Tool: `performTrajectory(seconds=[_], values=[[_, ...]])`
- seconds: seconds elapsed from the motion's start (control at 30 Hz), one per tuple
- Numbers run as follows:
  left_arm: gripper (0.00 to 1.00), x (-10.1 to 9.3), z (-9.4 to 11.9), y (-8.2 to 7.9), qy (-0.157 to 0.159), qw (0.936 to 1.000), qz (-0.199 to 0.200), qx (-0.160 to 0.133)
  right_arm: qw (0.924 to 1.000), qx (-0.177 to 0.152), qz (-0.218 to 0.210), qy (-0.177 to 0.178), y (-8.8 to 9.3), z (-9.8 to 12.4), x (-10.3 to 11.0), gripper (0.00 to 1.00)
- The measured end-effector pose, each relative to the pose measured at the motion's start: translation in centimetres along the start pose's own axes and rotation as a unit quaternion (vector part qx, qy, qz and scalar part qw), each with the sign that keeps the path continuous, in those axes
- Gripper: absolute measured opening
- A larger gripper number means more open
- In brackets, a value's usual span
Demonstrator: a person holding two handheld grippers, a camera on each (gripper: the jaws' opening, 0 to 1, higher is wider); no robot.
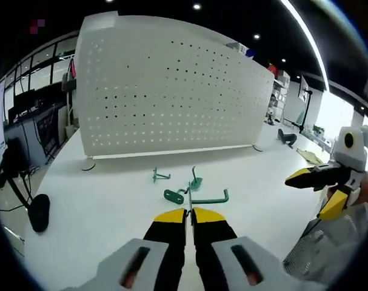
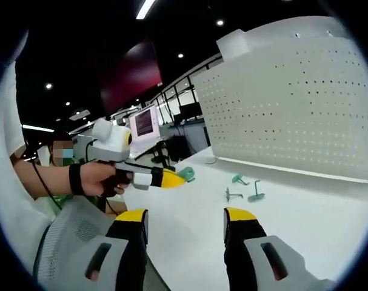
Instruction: Insert the hook assembly into the mounting plate slot until the hook locks in place.
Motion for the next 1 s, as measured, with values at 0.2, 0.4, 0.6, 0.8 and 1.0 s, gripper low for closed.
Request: performTrajectory(seconds=[0.2, 0.4, 0.6, 0.8, 1.0], values=[[0.03, -1.7, 0.4, -0.4, 0.010, 0.9999, -0.009, -0.005, 0.9999, -0.012, -0.009, -0.005, -0.4, 0.1, 0.3, 0.48], [0.04, -2.9, 0.6, -0.9, 0.018, 0.9996, -0.007, -0.021, 0.9990, -0.021, -0.034, -0.018, -0.8, 0.2, 0.3, 0.40], [0.04, -4.8, 0.9, -1.0, 0.043, 0.9983, -0.021, -0.033, 0.9984, -0.016, -0.028, -0.047, -0.9, 0.2, 1.4, 0.30], [0.04, -5.9, 1.2, -1.0, 0.053, 0.9972, -0.032, -0.042, 0.9975, -0.021, -0.036, -0.057, -1.2, 0.1, 1.9, 0.27], [0.04, -6.7, 1.4, -1.1, 0.060, 0.9960, -0.044, -0.050, 0.9964, -0.028, -0.042, -0.068, -1.6, 0.1, 2.4, 0.25]])
Point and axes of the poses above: the point that each gripper's makers call its tool centre point, and the gripper's own axes: z roughly backward along the fingers, x roughly to its left, y roughly out of its underside, the point moved 3 cm from there along z, roughly backward along the fingers, and after that the axes turned 12 degrees about y, right-handed, at the moved point
